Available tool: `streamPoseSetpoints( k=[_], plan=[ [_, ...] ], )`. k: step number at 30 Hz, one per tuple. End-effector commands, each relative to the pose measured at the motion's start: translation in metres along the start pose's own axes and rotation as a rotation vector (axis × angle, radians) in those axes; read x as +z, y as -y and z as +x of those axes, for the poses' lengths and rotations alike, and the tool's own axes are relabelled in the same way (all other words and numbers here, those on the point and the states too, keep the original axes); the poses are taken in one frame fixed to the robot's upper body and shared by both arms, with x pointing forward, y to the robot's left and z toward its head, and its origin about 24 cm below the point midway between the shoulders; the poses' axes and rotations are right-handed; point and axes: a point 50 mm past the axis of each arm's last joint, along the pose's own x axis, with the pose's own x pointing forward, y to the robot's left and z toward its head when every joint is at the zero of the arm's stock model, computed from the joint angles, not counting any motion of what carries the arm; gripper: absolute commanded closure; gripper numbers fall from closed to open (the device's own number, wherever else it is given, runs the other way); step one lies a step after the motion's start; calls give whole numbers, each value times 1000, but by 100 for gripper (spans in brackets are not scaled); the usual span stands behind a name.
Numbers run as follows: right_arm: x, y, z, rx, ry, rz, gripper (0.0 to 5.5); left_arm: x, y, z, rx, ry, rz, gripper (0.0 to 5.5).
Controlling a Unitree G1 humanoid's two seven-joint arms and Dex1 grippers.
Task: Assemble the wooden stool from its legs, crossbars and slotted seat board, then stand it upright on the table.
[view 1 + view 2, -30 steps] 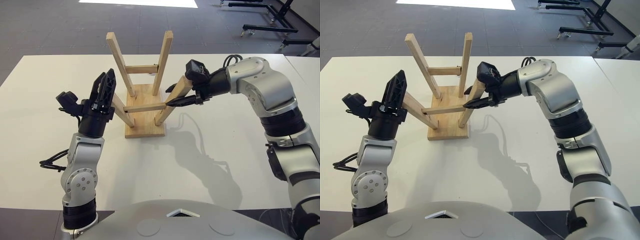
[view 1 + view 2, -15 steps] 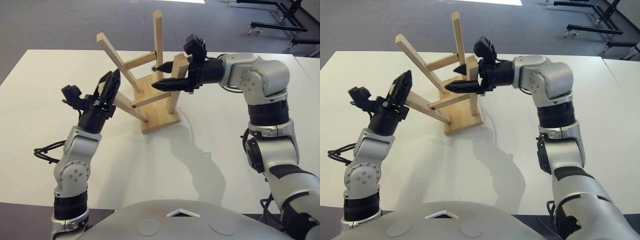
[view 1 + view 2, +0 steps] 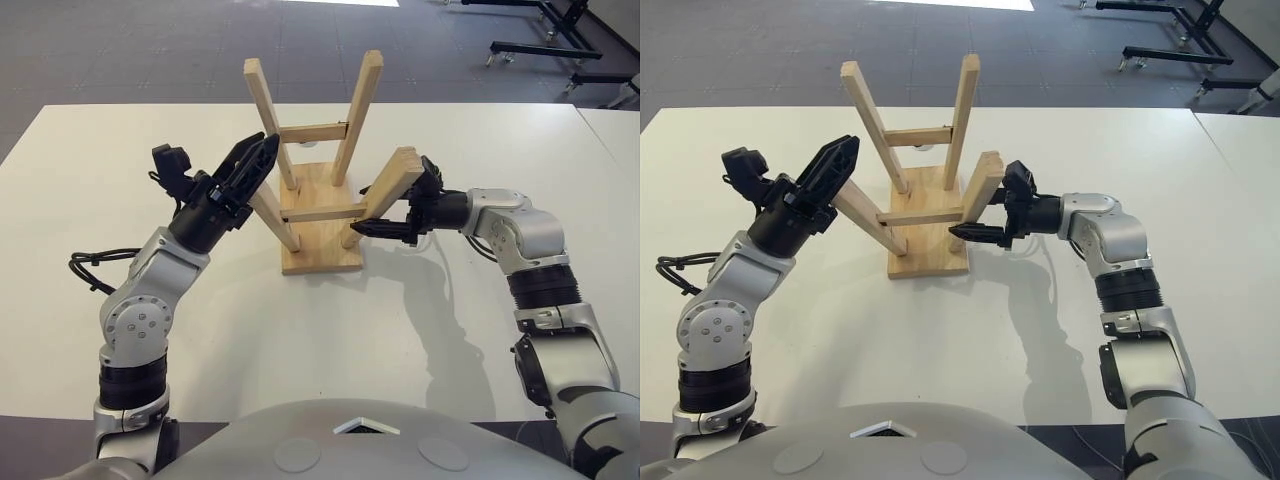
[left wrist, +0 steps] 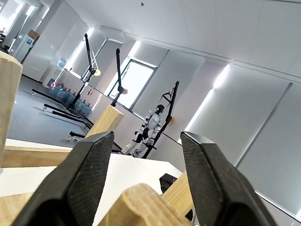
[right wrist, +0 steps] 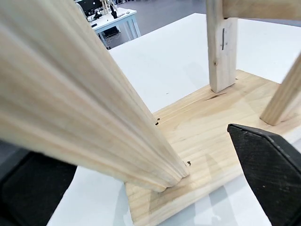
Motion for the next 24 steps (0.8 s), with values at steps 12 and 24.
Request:
streamPoseSetpoints(
  k=[12, 24],
  plan=[
    [81, -30, -65, 102, 572, -148, 13, 16, -12, -3, -22, -90, 47, 293],
    [120, -73, -8, 171, 735, -259, 13, 21, -13, 8, -71, -132, 61, 293]
  ],
)
